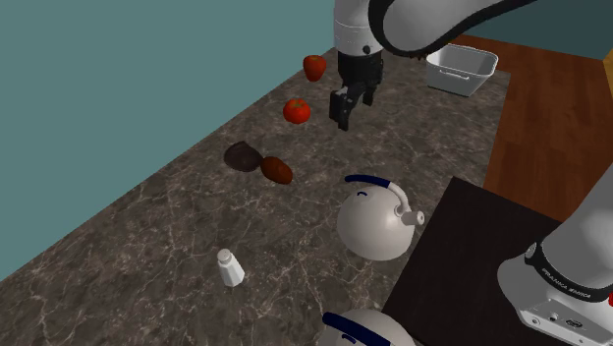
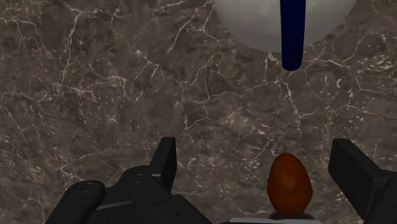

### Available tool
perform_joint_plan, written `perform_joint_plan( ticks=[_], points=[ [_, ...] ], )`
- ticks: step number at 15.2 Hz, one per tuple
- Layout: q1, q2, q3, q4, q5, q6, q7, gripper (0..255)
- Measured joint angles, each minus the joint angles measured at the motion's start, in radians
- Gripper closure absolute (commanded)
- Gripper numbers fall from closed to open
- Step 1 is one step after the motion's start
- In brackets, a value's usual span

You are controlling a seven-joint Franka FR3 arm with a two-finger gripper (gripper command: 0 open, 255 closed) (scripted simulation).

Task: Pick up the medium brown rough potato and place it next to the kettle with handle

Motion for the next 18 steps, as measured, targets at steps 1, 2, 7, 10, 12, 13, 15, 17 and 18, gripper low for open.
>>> perform_joint_plan(
  ticks=[1, 2, 7, 10, 12, 13, 15, 17, 18],
  points=[
    [0.001, 0.052, 0.008, 0.029, -0.014, 0.017, 0.016, 0],
    [0.001, 0.095, 0.012, 0.051, -0.028, 0.032, 0.026, 0],
    [0.012, 0.293, 0.026, 0.162, -0.105, 0.088, 0.083, 0],
    [0.026, 0.412, 0.027, 0.248, -0.15, 0.101, 0.114, 0],
    [0.043, 0.488, 0.027, 0.299, -0.179, 0.111, 0.141, 0],
    [0.051, 0.526, 0.026, 0.333, -0.192, 0.107, 0.148, 0],
    [0.063, 0.622, 0.017, 0.421, -0.218, 0.105, 0.156, 0],
    [0.077, 0.696, 0.01, 0.495, -0.237, 0.094, 0.159, 0],
    [0.086, 0.737, 0.006, 0.538, -0.247, 0.087, 0.163, 0]
  ],
)
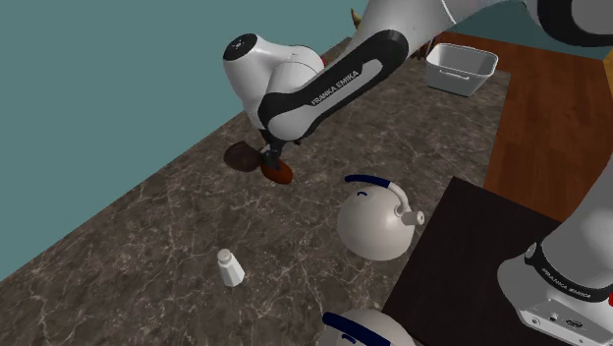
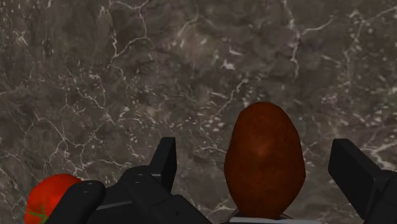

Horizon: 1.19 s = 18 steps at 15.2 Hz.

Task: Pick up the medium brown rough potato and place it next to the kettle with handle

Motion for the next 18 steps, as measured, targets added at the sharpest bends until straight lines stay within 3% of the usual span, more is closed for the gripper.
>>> perform_joint_plan(
  ticks=[5, 18],
  points=[
    [0.039, 0.193, -0.018, 0.198, -0.033, -0.028, 0.004, 0],
    [0.032, 0.261, -0.034, 0.21, -0.051, 0.029, 0.011, 0]
  ],
)
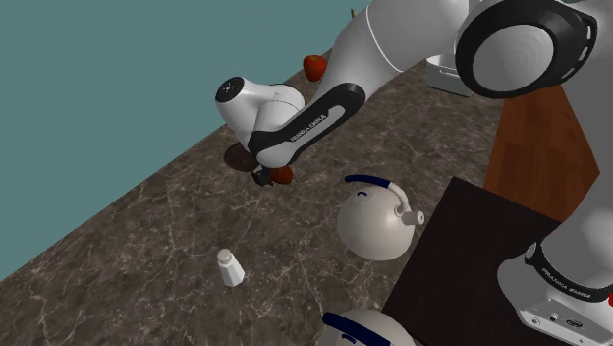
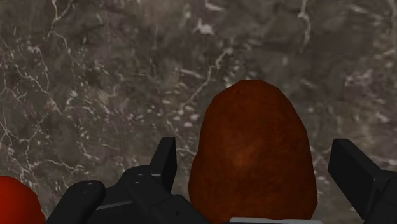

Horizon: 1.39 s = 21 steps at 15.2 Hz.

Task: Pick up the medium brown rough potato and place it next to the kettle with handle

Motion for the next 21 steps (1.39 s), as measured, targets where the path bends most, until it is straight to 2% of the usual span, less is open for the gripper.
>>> perform_joint_plan(
  ticks=[1, 12, 21],
  points=[
    [0.0, 0.0, 0.0, 0.0, 0.0, 0.0, 0.0, 255],
    [0.0, -0.004, 0.001, 0.0, 0.001, -0.004, -0.001, 255],
    [-0.006, -0.081, 0.013, -0.012, 0.018, -0.066, -0.028, 255]
  ],
)
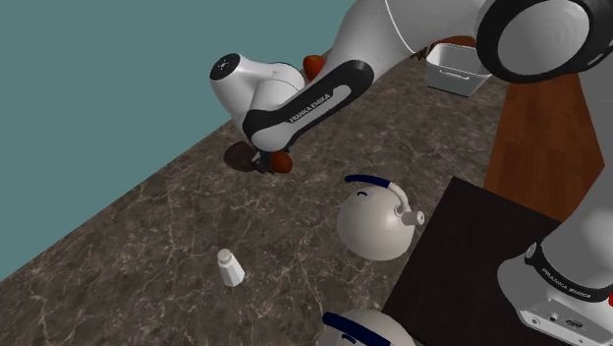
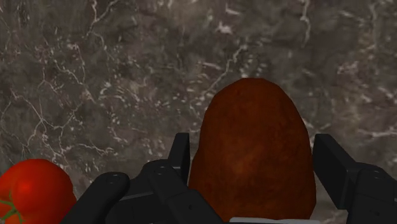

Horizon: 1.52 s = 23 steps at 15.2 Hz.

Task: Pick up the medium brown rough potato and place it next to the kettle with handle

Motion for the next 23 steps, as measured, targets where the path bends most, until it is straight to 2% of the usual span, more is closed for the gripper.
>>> perform_joint_plan(
  ticks=[23],
  points=[
    [-0.005, -0.15, 0.023, 0.069, 0.046, -0.207, -0.078, 255]
  ],
)
